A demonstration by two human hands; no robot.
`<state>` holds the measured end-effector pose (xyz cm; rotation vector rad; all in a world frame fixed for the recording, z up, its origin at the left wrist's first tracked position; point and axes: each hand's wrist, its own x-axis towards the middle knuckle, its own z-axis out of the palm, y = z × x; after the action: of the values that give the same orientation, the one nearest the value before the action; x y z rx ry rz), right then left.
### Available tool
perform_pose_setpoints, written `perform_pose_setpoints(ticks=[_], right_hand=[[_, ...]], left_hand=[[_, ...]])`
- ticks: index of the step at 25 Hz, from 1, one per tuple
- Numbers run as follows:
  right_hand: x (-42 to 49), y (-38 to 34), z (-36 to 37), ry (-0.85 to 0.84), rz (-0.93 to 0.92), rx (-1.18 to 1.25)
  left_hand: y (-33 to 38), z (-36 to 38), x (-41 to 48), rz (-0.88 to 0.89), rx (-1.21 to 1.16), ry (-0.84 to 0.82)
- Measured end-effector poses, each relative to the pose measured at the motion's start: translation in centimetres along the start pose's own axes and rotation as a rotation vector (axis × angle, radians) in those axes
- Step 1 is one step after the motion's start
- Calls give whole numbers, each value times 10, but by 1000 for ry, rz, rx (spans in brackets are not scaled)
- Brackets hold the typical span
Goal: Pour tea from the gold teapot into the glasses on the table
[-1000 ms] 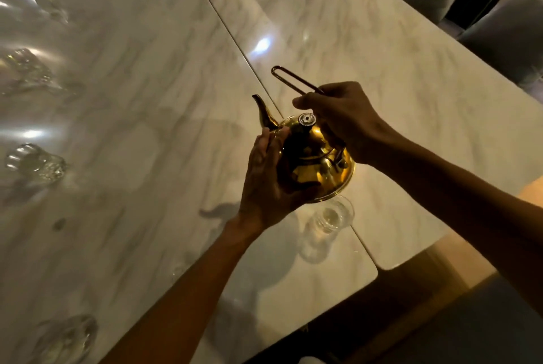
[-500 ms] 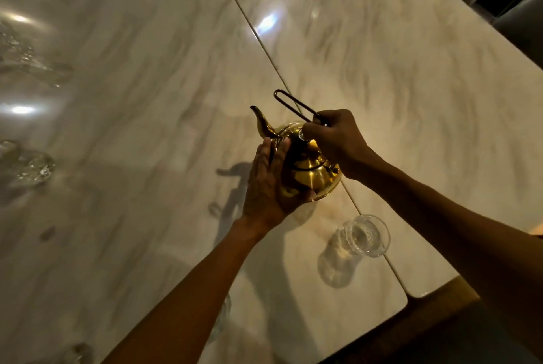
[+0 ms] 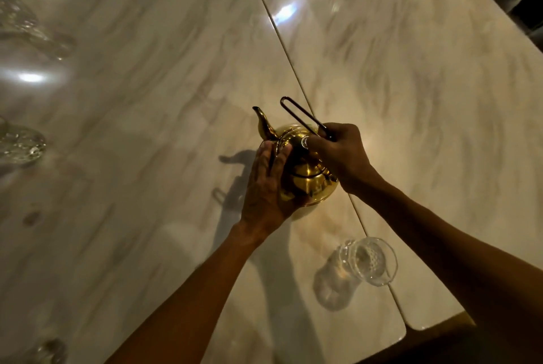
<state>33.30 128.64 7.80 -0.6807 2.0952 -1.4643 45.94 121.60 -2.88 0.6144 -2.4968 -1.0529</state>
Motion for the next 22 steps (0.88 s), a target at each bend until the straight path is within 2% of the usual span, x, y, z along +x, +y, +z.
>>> perform_pose_setpoints(ticks=[5, 14, 22], right_hand=[[13, 3, -7, -110, -48, 10], [43, 6, -32, -491, -186, -178], [47, -5, -54, -654, -334, -431]], left_hand=[[11, 3, 2, -67, 34, 58], [63, 52, -12, -358, 98, 389], [84, 42, -17, -513, 34, 339]])
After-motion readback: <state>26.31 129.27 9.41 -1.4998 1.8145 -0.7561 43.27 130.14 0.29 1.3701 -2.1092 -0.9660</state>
